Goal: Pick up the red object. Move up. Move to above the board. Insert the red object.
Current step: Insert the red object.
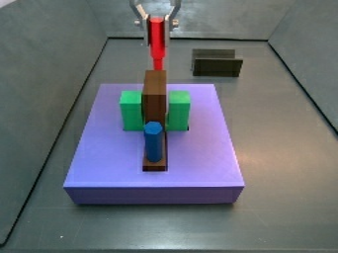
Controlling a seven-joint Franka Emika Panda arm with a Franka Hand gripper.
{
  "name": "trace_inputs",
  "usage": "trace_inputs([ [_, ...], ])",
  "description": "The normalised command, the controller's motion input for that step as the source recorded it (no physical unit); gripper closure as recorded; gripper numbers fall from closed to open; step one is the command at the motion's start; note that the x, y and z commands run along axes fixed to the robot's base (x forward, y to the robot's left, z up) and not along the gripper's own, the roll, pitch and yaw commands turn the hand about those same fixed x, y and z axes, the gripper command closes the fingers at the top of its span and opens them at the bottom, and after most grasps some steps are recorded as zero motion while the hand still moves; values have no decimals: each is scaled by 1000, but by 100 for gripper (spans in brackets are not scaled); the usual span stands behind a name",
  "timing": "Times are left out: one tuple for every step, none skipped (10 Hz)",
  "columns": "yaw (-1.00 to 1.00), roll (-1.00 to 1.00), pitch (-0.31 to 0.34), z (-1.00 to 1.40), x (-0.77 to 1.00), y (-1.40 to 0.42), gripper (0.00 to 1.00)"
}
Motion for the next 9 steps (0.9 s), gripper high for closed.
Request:
trace_inputs([
  [0, 74, -27, -126, 17, 57, 100],
  [0, 87, -34, -186, 54, 74, 100],
  [0, 67, -50, -231, 97, 29, 100],
  [0, 54, -49, -231, 109, 3, 100],
  [0, 37, -57, -246, 143, 0, 100],
  [0, 54, -51, -240, 126, 23, 100],
  [0, 69, -39, -200, 66, 40, 100],
  [0, 33, -27, -169, 0, 11, 100],
  [0, 0, -24, -126, 0, 0, 100],
])
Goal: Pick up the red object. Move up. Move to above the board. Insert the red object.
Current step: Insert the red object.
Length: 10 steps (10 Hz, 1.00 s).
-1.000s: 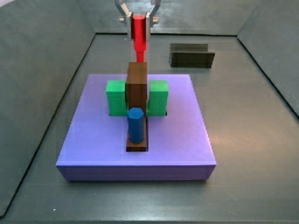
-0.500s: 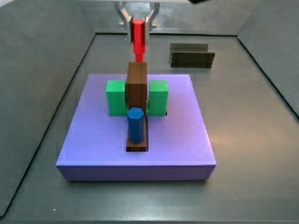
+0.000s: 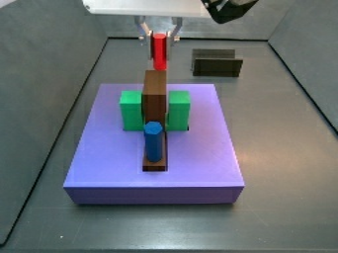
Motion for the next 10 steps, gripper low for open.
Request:
trace_inputs([
  [0, 0, -6, -63, 0, 0, 100],
  [-9, 0, -3, 0, -23, 0, 100],
  [-57, -20, -13, 0, -86, 11, 100],
  [-46, -46, -17, 11, -54, 0, 100],
  [-51, -79, -29, 109, -111, 0, 100],
  [-46, -67, -37, 63, -131, 0, 100],
  [-6, -71, -46, 69, -6, 0, 100],
  [0, -51, -56, 14, 0, 0, 100],
  [0, -24, -54, 0, 0, 0, 100],
  [0, -14, -53, 0, 0, 0, 100],
])
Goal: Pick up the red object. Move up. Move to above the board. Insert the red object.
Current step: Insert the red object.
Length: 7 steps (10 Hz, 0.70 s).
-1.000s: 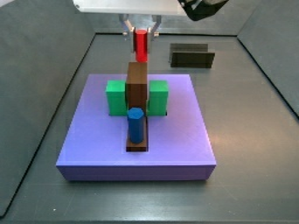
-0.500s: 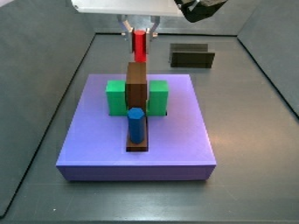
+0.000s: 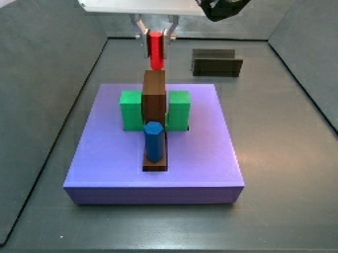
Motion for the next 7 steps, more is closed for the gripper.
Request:
trace_inputs([
  [0, -4, -63, -6, 0, 0, 100],
  [0, 0, -80, -134, 0, 0, 100],
  [0, 0, -86, -123, 0, 0, 100],
  [0, 0, -81, -149, 0, 0, 100],
  [0, 0, -84, -163, 0, 0, 100],
  [0, 0, -86, -163, 0, 0, 100],
  [0, 0, -91, -166, 0, 0, 100],
])
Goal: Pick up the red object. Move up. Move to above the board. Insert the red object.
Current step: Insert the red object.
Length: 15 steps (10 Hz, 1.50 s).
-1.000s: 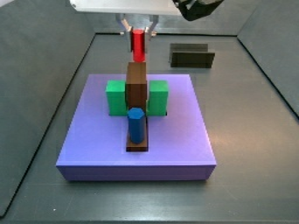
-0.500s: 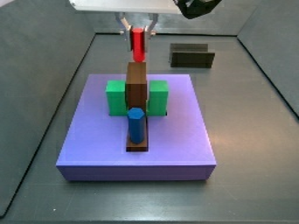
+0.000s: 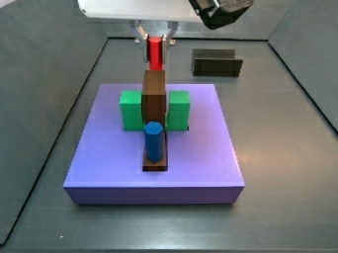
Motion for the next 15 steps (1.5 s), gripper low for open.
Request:
trace_inputs([
  [0, 0, -99, -183, 0, 0, 100],
  [0, 49, -104, -191, 106, 0, 100],
  [0, 137, -97, -174, 200, 0, 100],
  [0, 156, -96, -300, 43, 0, 100],
  [0, 159, -104, -329, 31, 0, 100],
  [0, 190, -90, -309, 40, 0, 100],
  [14, 196, -90, -354, 0, 0, 100],
  [34, 160, -84, -337, 0, -9, 100],
  [43, 144, -79, -369, 0, -17, 100],
  [63, 136, -61, -291, 57, -34, 100],
  [211, 123, -7, -109, 0, -271, 100],
  [194, 93, -19, -137, 0, -283, 100],
  [154, 103, -40, -180, 0, -183, 100],
  [89, 129, -59, -226, 23, -11, 100],
  [83, 130, -67, -303, 46, 0, 100],
])
